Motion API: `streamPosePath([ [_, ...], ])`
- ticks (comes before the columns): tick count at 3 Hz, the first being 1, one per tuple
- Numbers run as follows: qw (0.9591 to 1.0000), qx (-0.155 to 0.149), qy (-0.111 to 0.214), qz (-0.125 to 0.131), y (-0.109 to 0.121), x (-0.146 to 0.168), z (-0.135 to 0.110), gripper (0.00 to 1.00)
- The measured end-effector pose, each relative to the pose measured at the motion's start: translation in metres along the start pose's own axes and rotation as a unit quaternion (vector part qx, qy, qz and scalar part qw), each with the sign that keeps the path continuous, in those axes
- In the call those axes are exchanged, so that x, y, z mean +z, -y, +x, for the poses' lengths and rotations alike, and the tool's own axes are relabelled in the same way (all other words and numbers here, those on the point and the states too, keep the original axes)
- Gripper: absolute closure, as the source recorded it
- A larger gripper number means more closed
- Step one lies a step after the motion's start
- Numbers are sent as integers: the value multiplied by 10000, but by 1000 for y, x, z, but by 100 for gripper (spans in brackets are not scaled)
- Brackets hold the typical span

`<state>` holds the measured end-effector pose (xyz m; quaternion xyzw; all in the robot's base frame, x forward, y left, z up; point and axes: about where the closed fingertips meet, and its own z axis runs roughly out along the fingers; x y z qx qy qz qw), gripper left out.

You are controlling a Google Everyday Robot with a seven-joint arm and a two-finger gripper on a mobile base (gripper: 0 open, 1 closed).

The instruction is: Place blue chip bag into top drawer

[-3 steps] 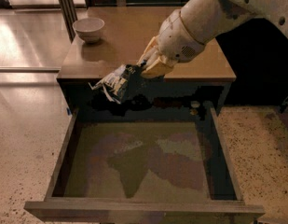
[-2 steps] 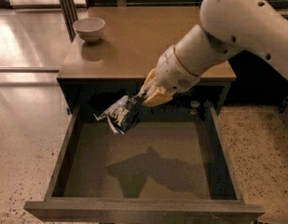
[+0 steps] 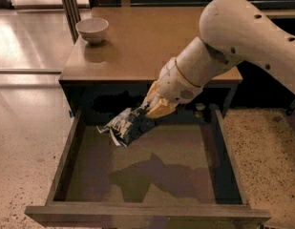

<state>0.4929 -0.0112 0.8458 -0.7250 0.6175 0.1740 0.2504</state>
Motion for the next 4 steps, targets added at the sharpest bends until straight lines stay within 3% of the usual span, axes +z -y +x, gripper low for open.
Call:
streamPosePath([
  [1,9992,194,256,218,-8,15,25,100],
  [2,9955,737,530,287,-28,57,79,100],
  [3,9906,1264,511,53,-56,107,129,100],
  [4,9846,1602,448,-534,-99,155,168,100],
])
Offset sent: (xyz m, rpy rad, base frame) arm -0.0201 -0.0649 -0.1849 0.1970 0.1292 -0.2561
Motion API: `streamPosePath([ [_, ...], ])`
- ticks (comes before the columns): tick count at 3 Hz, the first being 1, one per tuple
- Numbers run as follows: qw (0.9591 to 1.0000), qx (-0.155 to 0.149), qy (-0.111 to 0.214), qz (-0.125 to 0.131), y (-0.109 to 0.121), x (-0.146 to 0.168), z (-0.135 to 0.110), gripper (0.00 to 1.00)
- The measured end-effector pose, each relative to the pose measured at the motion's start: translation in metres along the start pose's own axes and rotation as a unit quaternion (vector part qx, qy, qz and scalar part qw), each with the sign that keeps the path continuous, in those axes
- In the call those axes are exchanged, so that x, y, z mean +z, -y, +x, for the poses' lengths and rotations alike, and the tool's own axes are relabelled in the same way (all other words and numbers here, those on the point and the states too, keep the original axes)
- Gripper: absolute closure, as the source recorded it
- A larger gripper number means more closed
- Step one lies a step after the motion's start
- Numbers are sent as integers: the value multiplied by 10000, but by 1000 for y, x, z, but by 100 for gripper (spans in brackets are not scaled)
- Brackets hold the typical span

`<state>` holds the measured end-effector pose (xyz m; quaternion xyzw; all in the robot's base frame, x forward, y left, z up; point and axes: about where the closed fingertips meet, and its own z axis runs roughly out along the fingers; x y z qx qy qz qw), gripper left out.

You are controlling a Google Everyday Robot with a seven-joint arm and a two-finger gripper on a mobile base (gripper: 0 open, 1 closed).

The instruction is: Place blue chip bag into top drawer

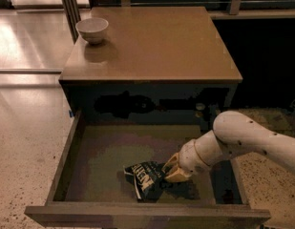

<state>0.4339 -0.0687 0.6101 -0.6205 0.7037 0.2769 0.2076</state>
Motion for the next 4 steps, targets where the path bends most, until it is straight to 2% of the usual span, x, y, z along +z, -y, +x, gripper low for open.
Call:
streamPosePath([
  [1,10000,29,3,-47,-2,1,1,81],
  [4,10000,28,3,-47,-2,1,1,12],
])
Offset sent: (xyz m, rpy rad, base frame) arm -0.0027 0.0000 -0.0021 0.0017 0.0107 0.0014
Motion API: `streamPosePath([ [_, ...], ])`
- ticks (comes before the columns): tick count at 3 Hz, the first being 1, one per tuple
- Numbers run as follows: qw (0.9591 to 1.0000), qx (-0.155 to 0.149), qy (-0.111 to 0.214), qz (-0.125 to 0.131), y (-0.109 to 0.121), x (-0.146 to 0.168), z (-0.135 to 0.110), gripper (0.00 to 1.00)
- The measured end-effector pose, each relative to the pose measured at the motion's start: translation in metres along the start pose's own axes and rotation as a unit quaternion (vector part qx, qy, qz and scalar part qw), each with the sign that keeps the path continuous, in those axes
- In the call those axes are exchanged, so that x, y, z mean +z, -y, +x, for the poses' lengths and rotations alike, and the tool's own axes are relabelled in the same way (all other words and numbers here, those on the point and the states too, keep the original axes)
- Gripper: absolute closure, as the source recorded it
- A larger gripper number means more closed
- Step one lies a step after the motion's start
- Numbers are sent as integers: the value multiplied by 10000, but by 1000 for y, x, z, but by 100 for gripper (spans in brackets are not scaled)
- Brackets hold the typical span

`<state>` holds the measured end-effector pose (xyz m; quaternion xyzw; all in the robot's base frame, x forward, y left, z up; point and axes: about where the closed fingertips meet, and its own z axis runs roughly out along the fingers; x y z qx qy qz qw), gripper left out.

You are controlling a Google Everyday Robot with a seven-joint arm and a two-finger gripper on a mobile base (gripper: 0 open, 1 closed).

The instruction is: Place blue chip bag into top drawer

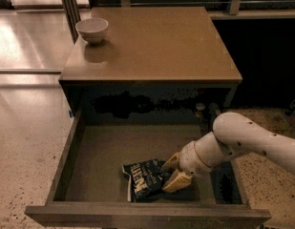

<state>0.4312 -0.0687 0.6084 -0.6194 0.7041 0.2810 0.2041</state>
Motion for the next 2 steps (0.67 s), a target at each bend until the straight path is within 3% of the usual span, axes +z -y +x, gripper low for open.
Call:
streamPosePath([
  [1,10000,0,0,-1,0,0,0,0],
  [2,10000,0,0,-1,0,0,0,0],
])
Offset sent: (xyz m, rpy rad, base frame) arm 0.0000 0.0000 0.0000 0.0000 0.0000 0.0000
